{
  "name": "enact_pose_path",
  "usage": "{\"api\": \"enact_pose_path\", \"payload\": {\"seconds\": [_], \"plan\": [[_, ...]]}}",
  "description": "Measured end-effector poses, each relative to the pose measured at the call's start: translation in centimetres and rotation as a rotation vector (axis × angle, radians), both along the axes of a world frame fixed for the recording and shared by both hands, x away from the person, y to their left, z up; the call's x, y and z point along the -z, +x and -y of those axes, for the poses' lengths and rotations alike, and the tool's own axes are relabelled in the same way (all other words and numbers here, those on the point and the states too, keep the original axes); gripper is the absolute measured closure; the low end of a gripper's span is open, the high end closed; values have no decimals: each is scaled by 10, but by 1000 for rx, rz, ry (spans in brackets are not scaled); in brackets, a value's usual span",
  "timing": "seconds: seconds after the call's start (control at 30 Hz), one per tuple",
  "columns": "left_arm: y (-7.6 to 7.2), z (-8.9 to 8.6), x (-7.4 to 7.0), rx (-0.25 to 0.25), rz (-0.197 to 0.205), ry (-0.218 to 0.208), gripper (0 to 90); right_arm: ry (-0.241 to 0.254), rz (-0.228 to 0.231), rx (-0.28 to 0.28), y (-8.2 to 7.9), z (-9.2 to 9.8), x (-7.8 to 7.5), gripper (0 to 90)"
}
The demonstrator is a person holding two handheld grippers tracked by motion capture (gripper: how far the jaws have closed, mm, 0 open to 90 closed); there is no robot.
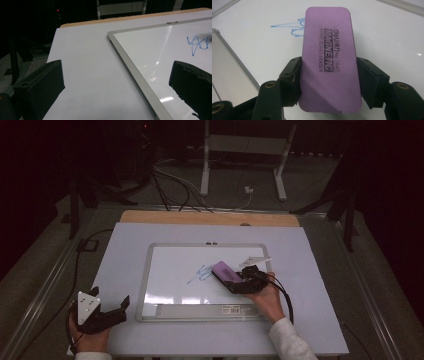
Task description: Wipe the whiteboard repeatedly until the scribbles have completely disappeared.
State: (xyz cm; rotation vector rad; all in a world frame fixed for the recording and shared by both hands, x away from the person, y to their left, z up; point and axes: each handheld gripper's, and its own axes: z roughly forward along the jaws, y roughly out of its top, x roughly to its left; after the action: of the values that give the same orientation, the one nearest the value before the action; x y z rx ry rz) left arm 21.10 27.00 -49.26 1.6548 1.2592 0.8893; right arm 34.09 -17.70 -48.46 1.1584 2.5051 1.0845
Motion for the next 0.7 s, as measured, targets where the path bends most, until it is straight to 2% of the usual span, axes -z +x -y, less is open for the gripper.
{"api": "enact_pose_path", "payload": {"seconds": [0.37,0.5,0.57,0.63,0.7], "plan": [[1,0,1,-1,-3,0,6,-69,-7,-27,-5,-1,12,408],[1,0,1,0,-4,-1,6,-78,-1,-28,-6,-2,12,399],[1,0,1,0,-3,-1,6,-75,-11,-31,-5,-3,13,329],[1,0,1,-1,-3,-1,6,-81,7,-27,-6,-5,13,281],[1,1,1,1,-4,2,6,-60,10,-16,-5,-6,12,257]]}}
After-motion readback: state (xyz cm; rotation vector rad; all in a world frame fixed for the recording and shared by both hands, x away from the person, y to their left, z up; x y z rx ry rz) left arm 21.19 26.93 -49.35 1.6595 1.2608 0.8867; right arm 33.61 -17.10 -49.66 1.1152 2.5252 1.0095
